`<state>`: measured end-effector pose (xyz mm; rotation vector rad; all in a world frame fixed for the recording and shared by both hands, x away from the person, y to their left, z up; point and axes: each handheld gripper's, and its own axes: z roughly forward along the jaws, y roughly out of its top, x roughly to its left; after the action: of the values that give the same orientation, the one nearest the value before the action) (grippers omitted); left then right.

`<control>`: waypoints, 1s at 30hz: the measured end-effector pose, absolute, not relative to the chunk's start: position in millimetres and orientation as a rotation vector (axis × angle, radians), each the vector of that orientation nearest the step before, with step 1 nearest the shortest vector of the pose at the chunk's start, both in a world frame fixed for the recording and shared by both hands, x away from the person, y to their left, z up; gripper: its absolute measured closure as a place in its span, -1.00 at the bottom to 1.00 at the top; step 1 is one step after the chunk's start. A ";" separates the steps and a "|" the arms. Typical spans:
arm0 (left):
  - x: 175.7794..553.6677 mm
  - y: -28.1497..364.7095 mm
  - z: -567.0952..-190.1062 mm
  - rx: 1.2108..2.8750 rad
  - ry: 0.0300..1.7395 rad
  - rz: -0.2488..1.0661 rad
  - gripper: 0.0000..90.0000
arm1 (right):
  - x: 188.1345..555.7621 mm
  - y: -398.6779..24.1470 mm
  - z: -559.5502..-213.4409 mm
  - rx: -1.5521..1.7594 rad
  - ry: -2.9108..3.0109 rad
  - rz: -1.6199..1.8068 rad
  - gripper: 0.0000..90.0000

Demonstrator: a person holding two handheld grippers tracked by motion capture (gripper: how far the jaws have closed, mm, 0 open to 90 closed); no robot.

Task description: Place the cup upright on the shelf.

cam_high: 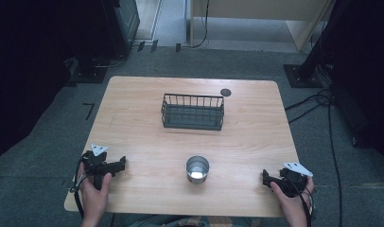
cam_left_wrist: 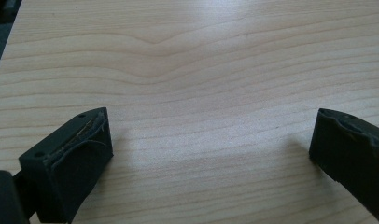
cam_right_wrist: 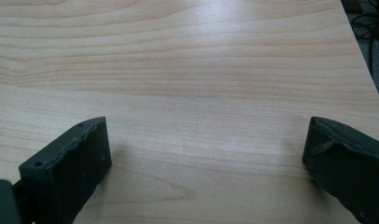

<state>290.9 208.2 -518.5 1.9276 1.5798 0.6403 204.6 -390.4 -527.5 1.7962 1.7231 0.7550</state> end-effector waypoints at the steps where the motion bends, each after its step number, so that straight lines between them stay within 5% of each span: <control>1: 290.9 208.2 -518.5 1.928 1.580 0.640 -1.00 | 204.6 -390.4 -527.4 1.798 1.722 0.755 -0.99; 30: 290.9 208.2 -518.5 1.927 1.580 0.640 -1.00 | 211.8 -350.9 -510.7 1.674 1.842 0.934 -0.99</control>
<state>290.9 208.2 -518.5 1.9274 1.5798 0.6404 211.8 -350.9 -510.7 1.6742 1.8416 0.9341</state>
